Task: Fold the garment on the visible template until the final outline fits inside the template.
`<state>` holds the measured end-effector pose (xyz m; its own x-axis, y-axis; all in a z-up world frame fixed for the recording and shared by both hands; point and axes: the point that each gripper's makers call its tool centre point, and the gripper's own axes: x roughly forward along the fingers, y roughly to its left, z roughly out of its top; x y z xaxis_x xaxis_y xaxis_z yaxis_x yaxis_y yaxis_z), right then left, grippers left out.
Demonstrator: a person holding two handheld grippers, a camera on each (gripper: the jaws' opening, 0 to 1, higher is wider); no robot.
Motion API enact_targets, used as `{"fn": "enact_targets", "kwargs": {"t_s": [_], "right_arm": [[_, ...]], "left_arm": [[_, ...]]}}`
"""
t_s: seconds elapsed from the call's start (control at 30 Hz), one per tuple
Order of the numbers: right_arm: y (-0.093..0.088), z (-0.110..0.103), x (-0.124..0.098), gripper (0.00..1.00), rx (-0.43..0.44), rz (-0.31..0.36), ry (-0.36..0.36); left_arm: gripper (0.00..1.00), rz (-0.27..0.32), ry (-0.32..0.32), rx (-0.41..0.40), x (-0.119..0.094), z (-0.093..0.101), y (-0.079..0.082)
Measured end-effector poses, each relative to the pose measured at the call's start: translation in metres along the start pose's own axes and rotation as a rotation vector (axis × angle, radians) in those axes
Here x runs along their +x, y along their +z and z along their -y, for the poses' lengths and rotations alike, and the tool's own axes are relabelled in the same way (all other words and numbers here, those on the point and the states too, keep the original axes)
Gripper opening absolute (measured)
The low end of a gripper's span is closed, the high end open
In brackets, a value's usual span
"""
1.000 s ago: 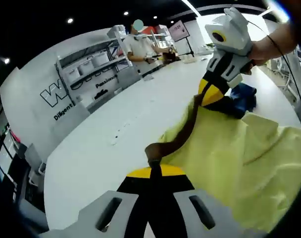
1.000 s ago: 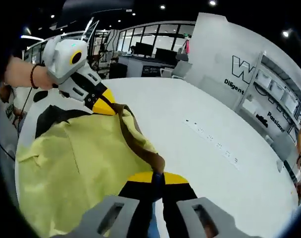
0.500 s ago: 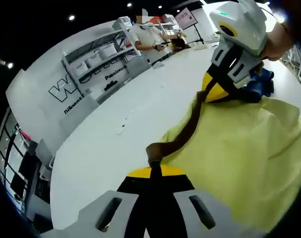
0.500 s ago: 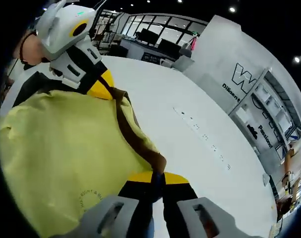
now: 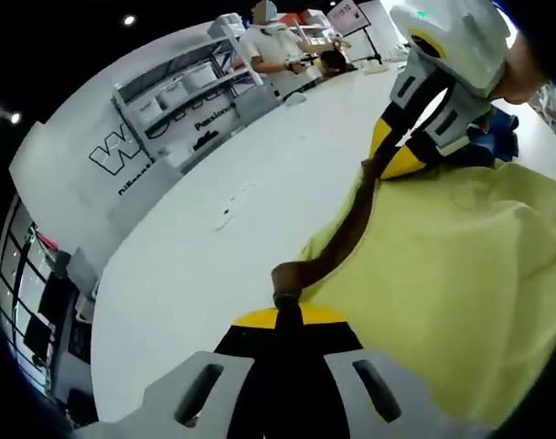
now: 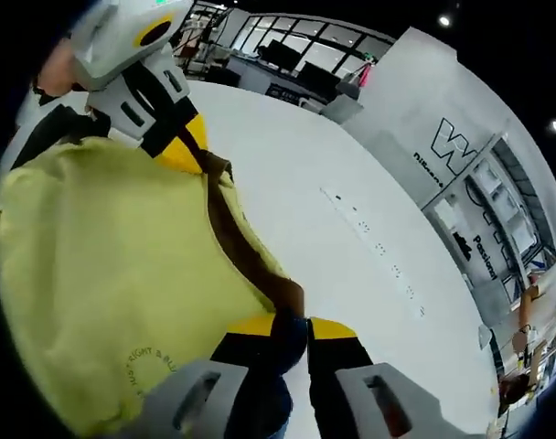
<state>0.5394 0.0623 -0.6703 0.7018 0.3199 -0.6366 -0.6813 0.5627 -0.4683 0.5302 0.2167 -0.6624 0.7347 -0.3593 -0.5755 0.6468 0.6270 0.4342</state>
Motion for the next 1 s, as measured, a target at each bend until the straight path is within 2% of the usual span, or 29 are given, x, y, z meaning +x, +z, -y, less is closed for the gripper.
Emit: {"fn": "enact_targets", "kwargs": {"t_s": [0.13,0.23,0.33,0.43,0.5,0.57,0.63,0.67,0.77,0.83,0.9,1.0], "right_arm": [[-0.002,0.002,-0.003,0.13,0.099,0.012,0.026],[-0.003,0.005,-0.005,0.17,0.105,0.019,0.027],[-0.003,0.007,-0.007,0.24,0.134,0.033,0.033],[-0.008,0.016,-0.004,0.30,0.273,0.047,0.040],[-0.005,0.016,-0.007,0.33,0.322,0.077,0.056],[-0.003,0.013,-0.011,0.31,0.351,0.096,0.079],[0.000,0.010,-0.011,0.29,0.415,0.127,0.135],[-0.002,0.013,-0.011,0.29,0.432,0.128,0.132],[0.005,0.030,-0.012,0.27,0.549,0.209,0.100],[0.010,0.032,-0.009,0.14,0.601,0.232,0.130],[0.016,0.027,-0.011,0.02,0.536,0.231,0.162],[0.018,0.012,-0.010,0.00,0.465,0.204,0.201]], "left_arm": [[0.11,0.006,-0.017,0.002,0.004,-0.005,-0.001],[0.20,0.011,-0.017,-0.012,0.006,-0.014,-0.002],[0.27,0.010,-0.034,-0.070,0.006,-0.019,-0.004],[0.31,0.012,-0.049,-0.102,0.006,-0.022,-0.005],[0.33,0.010,-0.046,-0.124,0.006,-0.024,-0.007],[0.32,0.019,-0.061,-0.144,0.005,-0.022,-0.007],[0.30,0.031,-0.077,-0.180,0.003,-0.020,-0.007],[0.29,0.032,-0.083,-0.194,0.002,-0.019,-0.008],[0.23,0.048,-0.070,-0.219,-0.002,-0.025,-0.006],[0.17,0.062,-0.068,-0.249,-0.005,-0.028,-0.003],[0.11,0.105,-0.085,-0.287,-0.007,-0.029,0.005],[0.07,0.128,-0.150,-0.363,-0.008,-0.021,0.013]]}}
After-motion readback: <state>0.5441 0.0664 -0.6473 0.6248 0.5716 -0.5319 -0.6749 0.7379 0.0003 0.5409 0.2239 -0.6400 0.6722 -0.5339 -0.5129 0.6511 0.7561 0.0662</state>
